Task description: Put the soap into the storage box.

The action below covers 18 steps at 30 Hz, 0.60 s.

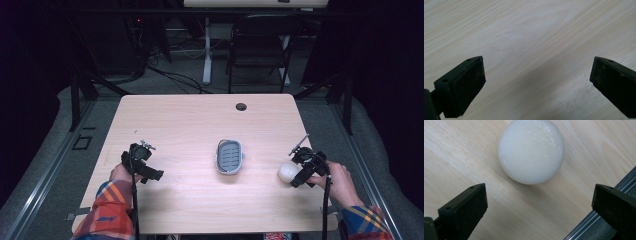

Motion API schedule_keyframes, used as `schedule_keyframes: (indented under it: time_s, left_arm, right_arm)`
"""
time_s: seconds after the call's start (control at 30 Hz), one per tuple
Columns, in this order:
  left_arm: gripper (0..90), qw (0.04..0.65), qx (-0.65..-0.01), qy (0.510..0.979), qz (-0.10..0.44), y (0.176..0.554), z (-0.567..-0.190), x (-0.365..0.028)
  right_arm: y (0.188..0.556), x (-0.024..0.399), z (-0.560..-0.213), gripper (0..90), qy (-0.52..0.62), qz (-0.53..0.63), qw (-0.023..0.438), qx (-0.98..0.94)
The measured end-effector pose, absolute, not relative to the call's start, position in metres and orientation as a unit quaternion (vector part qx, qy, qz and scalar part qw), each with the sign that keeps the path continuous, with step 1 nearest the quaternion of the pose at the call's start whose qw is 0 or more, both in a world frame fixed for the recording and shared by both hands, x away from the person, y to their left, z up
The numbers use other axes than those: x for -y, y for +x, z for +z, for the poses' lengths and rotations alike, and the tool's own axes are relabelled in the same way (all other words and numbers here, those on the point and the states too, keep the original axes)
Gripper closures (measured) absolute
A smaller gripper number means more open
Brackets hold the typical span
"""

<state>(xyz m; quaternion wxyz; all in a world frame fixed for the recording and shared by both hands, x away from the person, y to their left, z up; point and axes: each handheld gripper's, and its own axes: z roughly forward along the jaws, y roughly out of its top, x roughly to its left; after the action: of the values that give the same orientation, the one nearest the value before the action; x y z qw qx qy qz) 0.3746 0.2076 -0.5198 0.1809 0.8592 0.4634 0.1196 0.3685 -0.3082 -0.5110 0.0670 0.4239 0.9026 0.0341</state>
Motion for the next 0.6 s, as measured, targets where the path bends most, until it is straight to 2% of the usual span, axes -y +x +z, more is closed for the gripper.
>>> schedule_keyframes:
  time_s: [0.27,0.37,0.4,0.6]
  left_arm:
    - [0.1,0.18,-0.463,0.859,0.119,0.375,-0.52,-0.208]
    - [0.1,0.18,-0.464,0.859,0.119,0.375,-0.52,-0.208]
    - [0.1,0.179,-0.463,0.86,0.119,0.375,-0.52,-0.208]
    - [0.1,0.18,-0.463,0.859,0.12,0.375,-0.52,-0.208]
  right_arm:
    - [0.376,0.306,-0.512,0.0,0.428,0.049,0.058,-0.901]
    - [0.388,0.306,-0.5,0.0,0.374,-0.028,0.04,-0.926]
    - [0.381,0.305,-0.512,0.0,0.428,0.051,0.055,-0.901]
    - [0.39,0.302,-0.51,0.0,0.415,0.024,0.047,-0.908]
